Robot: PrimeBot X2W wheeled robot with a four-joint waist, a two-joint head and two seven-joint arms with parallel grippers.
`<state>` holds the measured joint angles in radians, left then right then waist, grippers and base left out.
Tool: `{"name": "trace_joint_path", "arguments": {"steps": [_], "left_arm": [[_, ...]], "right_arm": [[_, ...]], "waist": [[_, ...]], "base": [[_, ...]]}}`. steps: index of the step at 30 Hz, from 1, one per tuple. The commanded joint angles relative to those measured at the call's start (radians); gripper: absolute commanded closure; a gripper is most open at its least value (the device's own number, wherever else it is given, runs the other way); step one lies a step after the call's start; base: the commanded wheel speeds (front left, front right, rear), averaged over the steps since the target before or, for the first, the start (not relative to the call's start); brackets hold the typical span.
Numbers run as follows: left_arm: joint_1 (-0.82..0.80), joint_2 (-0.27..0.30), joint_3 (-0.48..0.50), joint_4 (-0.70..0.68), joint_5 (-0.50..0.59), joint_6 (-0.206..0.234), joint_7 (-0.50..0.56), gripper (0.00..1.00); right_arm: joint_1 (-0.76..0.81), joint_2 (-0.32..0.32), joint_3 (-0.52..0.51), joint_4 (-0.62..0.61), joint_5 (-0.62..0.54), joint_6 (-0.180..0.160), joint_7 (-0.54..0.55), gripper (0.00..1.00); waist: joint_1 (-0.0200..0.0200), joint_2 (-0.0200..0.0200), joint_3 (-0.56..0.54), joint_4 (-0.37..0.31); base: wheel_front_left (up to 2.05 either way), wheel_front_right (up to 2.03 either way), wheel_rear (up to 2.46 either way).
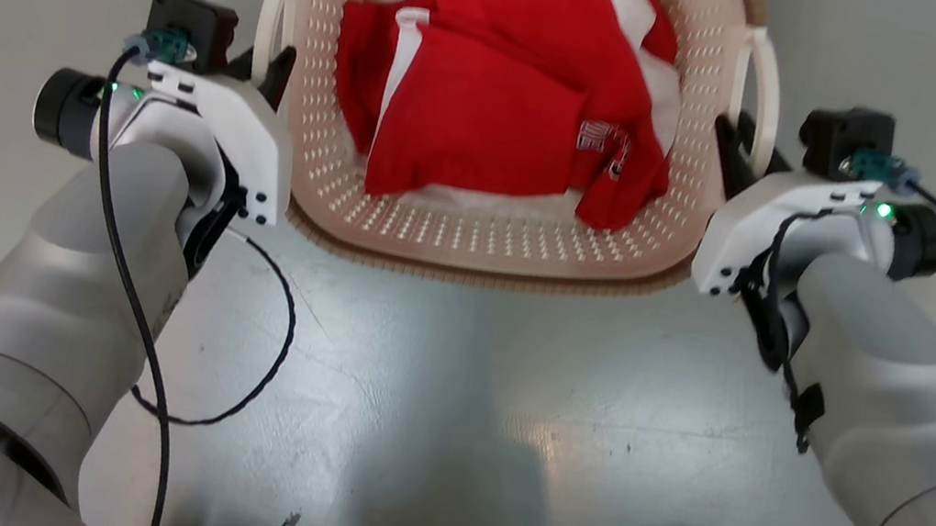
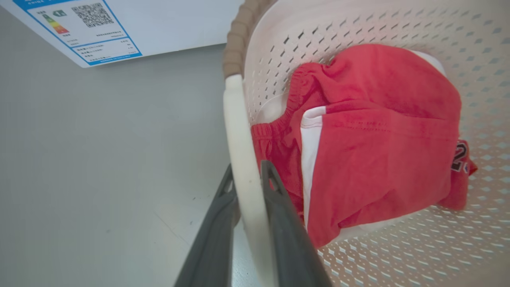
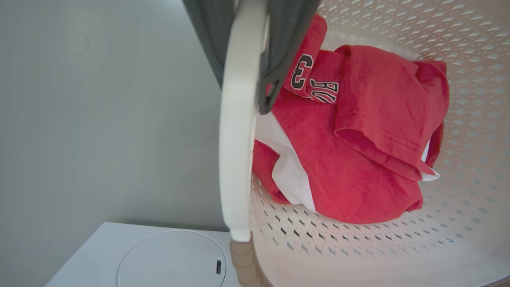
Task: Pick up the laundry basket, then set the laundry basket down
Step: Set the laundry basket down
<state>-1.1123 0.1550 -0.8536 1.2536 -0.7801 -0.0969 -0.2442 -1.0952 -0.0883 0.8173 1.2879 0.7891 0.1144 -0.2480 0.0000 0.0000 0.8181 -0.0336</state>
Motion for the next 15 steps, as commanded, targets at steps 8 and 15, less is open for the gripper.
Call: {"name": "trace_joint_path", "arguments": {"steps": [8,15], "left_arm": [[-0.037,0.052,0.035,-0.057,0.044,0.028,-0.017,1.00],[-0.029,0.062,0.066,-0.091,0.072,0.038,-0.017,1.00]], "right_arm": [[0.010,-0.005,-0.085,-0.053,-0.103,0.016,-0.014,1.00],[0.038,0.003,-0.193,-0.080,-0.207,0.016,-0.014,1.00]], "waist": [[0.0000,0.0000,0.055,0.003],[0.0000,0.0000,0.077,0.005]], "base": [[0.00,0.00,0.00],[0.00,0.00,0.00]]}}
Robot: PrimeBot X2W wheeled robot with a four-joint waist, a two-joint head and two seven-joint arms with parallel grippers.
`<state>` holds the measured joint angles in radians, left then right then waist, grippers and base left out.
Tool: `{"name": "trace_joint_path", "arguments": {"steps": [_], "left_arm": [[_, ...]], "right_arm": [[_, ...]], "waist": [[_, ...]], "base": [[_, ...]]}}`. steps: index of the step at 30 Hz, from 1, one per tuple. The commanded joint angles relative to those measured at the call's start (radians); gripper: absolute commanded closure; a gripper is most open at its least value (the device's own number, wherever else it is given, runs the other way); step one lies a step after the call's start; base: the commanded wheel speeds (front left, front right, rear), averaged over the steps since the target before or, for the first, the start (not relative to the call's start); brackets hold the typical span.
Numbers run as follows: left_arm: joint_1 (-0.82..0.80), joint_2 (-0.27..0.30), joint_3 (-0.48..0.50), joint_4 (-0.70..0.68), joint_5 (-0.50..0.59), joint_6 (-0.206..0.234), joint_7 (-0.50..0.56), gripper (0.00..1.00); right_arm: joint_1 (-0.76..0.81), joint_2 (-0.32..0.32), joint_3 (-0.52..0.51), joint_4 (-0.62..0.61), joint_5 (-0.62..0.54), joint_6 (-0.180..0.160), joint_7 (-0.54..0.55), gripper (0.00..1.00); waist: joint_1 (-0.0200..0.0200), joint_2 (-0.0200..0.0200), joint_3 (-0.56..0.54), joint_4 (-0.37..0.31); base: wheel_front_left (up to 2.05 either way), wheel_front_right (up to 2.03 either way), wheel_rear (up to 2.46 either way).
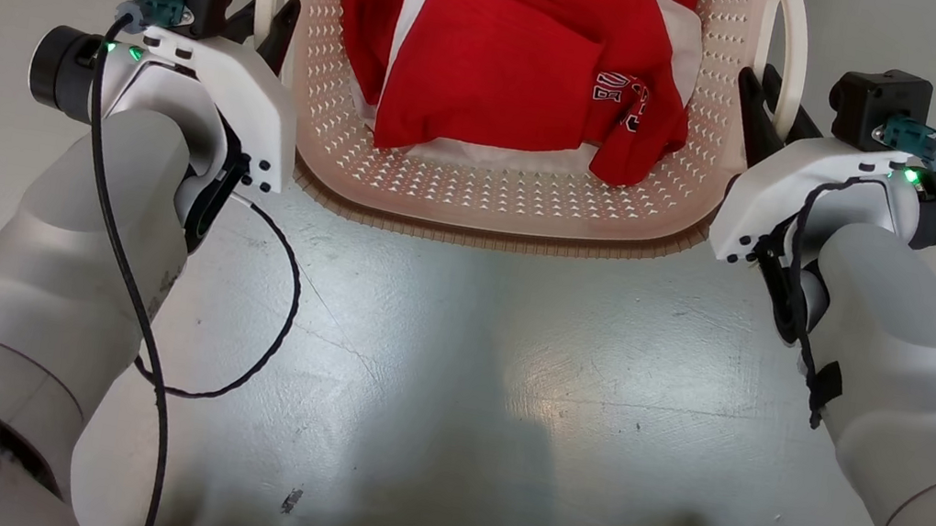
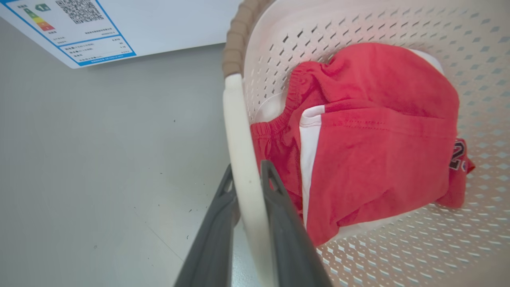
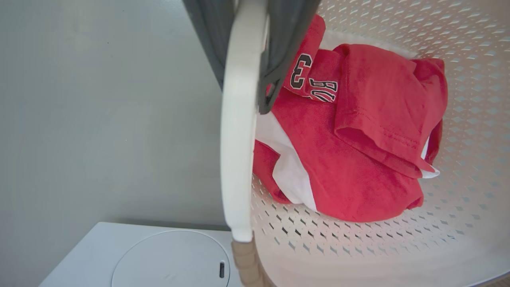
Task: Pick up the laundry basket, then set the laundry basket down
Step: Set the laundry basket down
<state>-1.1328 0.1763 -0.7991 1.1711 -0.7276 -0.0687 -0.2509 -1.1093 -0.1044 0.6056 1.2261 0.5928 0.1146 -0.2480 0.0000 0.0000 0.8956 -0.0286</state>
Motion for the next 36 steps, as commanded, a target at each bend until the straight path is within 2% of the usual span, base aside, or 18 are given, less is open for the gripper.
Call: {"name": "trace_joint_path", "arguments": {"steps": [1,18,19,20,21,22,27,36], "left_arm": [[-0.009,0.040,0.014,-0.007,0.022,0.009,-0.011,1.00],[-0.028,0.026,0.016,0.060,0.041,-0.017,-0.011,1.00],[-0.029,0.025,0.016,0.064,0.040,-0.016,-0.011,1.00],[-0.029,0.024,0.020,0.069,0.036,-0.013,-0.011,0.87],[-0.031,0.023,0.024,0.073,0.032,-0.008,-0.011,0.59],[-0.032,0.021,0.024,0.075,0.033,-0.005,-0.011,0.00],[-0.033,0.018,0.035,0.082,0.027,0.010,-0.011,0.00],[-0.016,0.011,0.040,0.096,0.016,0.009,-0.011,0.00]], "right_arm": [[0.055,0.021,0.008,-0.020,-0.022,0.016,-0.014,1.00],[0.086,0.050,-0.105,-0.007,-0.124,0.016,-0.014,1.00],[0.084,0.050,-0.116,-0.004,-0.126,0.016,-0.014,0.68],[0.083,0.051,-0.127,-0.003,-0.131,0.016,-0.014,0.08],[0.080,0.051,-0.140,-0.002,-0.139,0.016,-0.014,0.00],[0.079,0.051,-0.152,-0.001,-0.149,0.016,-0.014,0.00],[0.084,0.052,-0.210,-0.025,-0.204,0.016,-0.014,0.00],[0.131,0.054,-0.301,-0.072,-0.294,0.016,-0.014,0.00]], "waist": [[0.0000,0.0000,0.001,0.000],[0.0000,0.0000,0.013,-0.007],[0.0000,0.0000,0.014,-0.007],[0.0000,0.0000,0.016,-0.007],[0.0000,0.0000,0.017,-0.008],[0.0000,0.0000,0.019,-0.007],[0.0000,0.0000,0.020,-0.008],[0.0000,0.0000,-0.019,-0.013]], "base": [[0.00,0.00,0.00],[0.00,0.00,0.00],[0.00,0.00,0.00],[0.00,0.00,0.00],[0.00,0.00,0.00],[0.00,0.00,0.00],[0.00,0.00,0.00],[0.00,0.00,0.00]]}}
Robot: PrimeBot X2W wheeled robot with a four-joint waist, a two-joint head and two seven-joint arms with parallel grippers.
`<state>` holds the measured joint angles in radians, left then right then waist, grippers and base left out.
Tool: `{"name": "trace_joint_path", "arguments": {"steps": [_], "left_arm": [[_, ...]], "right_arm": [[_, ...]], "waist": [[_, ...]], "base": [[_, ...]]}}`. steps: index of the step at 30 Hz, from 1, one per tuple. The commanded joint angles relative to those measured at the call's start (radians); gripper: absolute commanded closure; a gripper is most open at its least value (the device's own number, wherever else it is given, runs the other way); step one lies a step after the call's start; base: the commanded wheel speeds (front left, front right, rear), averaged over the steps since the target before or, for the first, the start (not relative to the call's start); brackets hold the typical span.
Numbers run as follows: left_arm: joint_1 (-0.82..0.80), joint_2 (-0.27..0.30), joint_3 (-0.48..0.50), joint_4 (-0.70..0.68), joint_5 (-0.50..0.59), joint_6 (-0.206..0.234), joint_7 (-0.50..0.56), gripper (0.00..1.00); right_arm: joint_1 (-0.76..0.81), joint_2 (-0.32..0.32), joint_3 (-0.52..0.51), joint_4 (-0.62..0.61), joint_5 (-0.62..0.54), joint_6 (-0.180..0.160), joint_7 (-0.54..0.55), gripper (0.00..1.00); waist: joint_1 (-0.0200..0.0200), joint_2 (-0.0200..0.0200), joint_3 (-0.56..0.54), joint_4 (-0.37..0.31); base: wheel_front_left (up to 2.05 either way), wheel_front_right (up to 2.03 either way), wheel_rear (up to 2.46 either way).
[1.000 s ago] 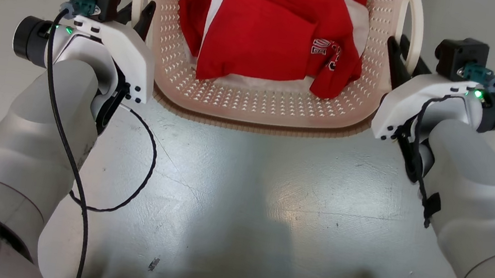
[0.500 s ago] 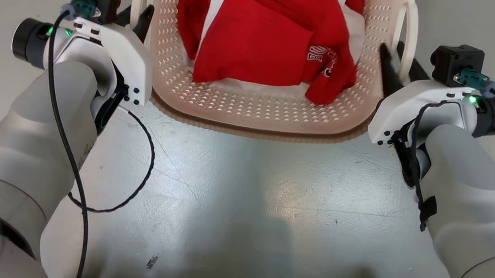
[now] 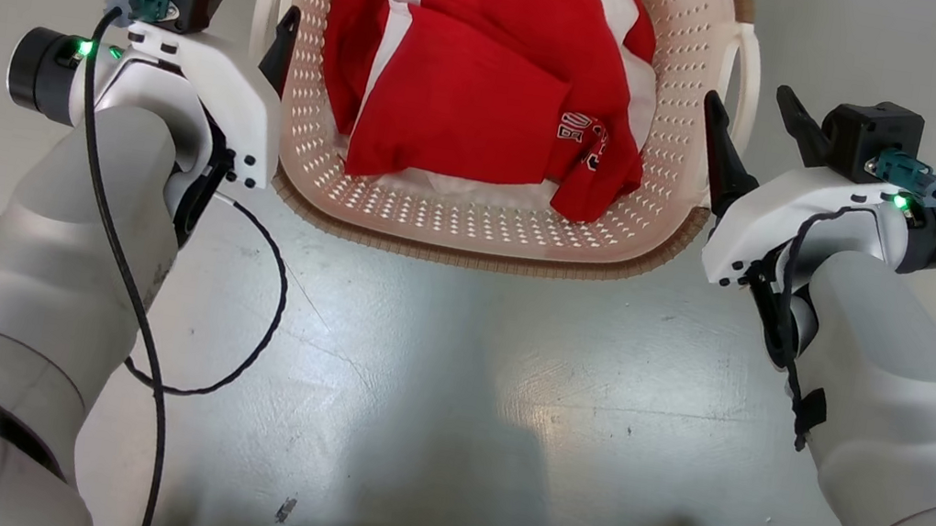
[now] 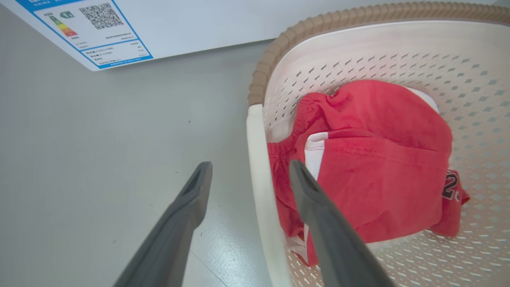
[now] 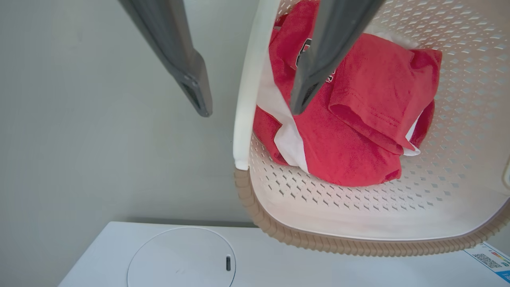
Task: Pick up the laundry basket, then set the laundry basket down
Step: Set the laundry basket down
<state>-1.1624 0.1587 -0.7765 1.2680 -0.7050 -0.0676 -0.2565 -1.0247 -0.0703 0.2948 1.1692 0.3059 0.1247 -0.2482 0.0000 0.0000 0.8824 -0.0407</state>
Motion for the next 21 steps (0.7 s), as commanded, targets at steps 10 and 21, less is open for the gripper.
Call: {"name": "trace_joint_path", "arguments": {"steps": [10,21], "left_arm": [[0.070,0.009,0.026,0.012,-0.030,0.004,-0.005,0.00],[0.211,0.010,0.084,-0.050,-0.044,0.022,-0.005,0.00]], "right_arm": [[0.104,0.020,-0.016,-0.072,-0.041,0.006,-0.014,0.00],[0.187,0.020,-0.053,-0.068,-0.111,0.006,-0.014,0.00]], "waist": [[0.0000,0.0000,-0.100,0.001],[0.0000,0.0000,-0.314,0.017]], "base": [[0.00,0.00,0.00],[0.00,0.00,0.00]]}}
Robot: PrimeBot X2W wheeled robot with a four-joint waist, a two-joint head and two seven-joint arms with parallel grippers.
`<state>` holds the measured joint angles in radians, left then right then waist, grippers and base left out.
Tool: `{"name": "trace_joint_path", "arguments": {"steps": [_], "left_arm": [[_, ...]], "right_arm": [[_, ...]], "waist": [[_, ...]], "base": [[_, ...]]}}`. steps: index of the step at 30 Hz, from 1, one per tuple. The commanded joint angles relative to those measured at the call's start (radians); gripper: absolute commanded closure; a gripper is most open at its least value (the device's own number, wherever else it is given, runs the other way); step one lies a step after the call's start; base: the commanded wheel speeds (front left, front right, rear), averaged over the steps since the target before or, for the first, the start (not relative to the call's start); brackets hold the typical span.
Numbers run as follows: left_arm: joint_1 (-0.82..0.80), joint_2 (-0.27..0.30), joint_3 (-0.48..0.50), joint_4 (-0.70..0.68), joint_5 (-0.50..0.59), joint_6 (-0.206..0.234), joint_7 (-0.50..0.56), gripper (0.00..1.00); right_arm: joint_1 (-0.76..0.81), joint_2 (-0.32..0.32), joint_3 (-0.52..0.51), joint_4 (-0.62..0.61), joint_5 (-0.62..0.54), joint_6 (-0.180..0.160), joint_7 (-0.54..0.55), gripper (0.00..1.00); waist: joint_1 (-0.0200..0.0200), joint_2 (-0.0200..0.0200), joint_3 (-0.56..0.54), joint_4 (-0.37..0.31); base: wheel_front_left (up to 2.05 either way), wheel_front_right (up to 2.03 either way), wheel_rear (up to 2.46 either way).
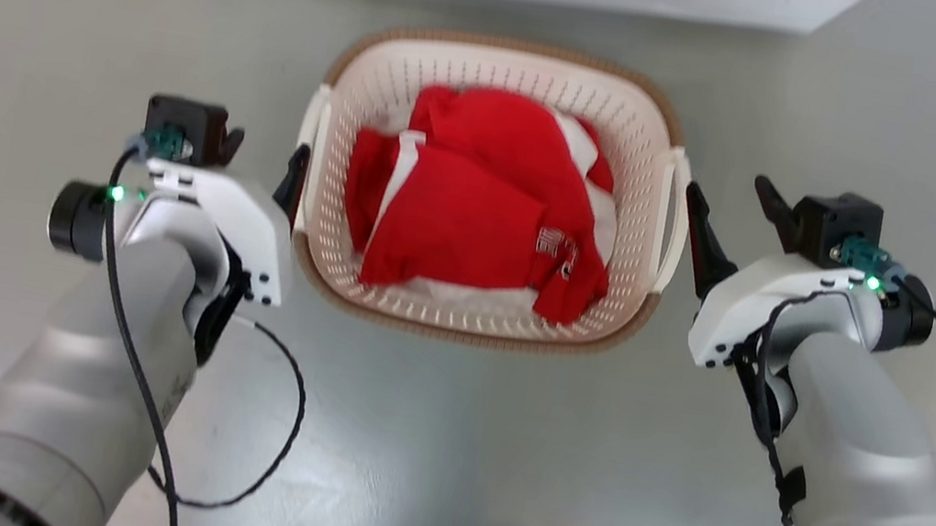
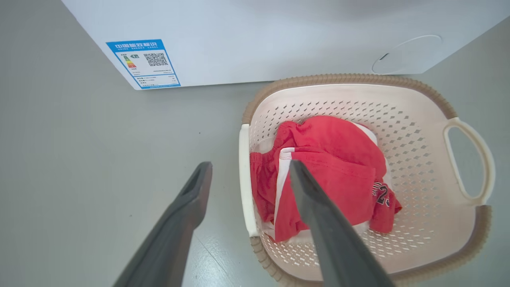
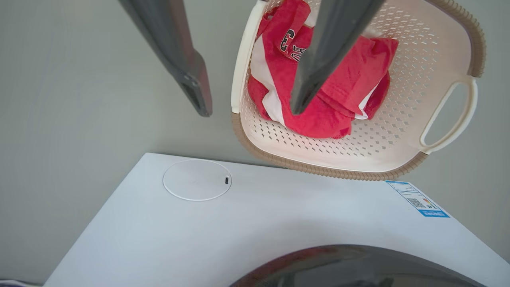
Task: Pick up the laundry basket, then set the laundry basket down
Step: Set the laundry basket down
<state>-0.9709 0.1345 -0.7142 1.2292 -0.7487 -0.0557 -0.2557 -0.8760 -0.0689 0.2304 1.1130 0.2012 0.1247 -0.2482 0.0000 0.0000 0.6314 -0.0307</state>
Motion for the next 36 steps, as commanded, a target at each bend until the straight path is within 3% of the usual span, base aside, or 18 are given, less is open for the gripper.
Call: {"name": "trace_joint_path", "arguments": {"steps": [1,19,36], "left_arm": [[0.036,0.038,0.028,-0.021,0.002,0.013,-0.006,0.00],[0.345,0.069,0.205,-0.234,0.081,0.009,-0.006,0.00],[0.632,0.080,0.423,-0.505,0.211,0.014,-0.006,0.00]], "right_arm": [[0.045,0.019,0.007,-0.012,-0.011,0.006,-0.014,0.00],[0.229,-0.029,-0.078,-0.130,-0.075,0.006,-0.014,0.00],[0.474,-0.091,-0.116,-0.379,-0.104,0.006,-0.014,0.00]], "waist": [[0.0000,0.0000,-0.086,0.008],[0.0000,0.0000,-0.431,0.021],[0.0000,0.0000,-0.593,0.013]], "base": [[0.00,0.00,0.00],[0.00,0.00,0.00],[0.00,0.00,0.00]]}}
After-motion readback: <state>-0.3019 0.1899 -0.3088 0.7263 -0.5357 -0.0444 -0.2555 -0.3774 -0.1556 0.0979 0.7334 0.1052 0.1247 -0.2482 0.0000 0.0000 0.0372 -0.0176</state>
